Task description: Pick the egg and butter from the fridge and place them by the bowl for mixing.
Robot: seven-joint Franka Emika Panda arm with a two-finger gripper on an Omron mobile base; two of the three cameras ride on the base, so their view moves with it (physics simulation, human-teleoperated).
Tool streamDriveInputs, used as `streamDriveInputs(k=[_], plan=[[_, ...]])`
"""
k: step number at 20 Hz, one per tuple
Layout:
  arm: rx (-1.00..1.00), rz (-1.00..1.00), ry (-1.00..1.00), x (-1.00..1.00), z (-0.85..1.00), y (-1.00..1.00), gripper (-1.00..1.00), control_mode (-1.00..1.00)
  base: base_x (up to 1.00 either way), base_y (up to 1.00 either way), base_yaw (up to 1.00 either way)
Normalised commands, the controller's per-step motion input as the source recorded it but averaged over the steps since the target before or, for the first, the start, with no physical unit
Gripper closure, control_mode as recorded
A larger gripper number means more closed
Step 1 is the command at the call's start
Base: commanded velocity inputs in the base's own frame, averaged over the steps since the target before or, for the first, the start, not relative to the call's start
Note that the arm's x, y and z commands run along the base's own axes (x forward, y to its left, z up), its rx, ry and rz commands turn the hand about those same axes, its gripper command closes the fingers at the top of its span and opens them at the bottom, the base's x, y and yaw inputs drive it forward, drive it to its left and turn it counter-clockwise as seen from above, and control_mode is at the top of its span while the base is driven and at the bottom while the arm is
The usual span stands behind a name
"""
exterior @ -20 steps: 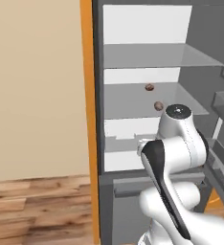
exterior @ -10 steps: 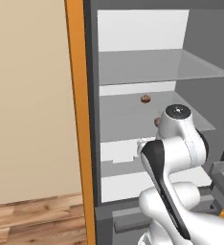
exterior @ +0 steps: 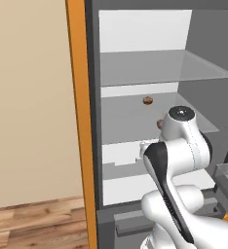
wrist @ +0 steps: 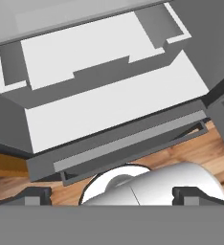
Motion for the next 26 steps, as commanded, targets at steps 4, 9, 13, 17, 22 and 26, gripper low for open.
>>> streamDriveInputs(k=[4, 9, 13, 17, 22, 26], plan=[[0.04, 0.02, -0.15, -0.02, 0.31, -0.36, -1.00, -1.00, 0.05, -0.07, 0.00], [0.00, 0.10, -0.23, -0.21, 0.54, -0.53, -1.00, -1.00, 0.00, 0.00, 0.00], [0.00, 0.19, -0.19, -0.23, 0.41, -0.49, -1.00, -1.00, 0.00, 0.00, 0.00], [-0.05, 0.25, -0.07, -0.01, 0.12, -0.33, -1.00, -1.00, 0.00, 0.00, 0.00], [-0.02, 0.10, 0.00, 0.05, 0.26, -0.09, -1.00, -1.00, 0.00, 0.00, 0.00], [0.00, -0.01, 0.05, 0.25, 0.44, 0.00, -1.00, -1.00, 0.00, 0.00, 0.00]])
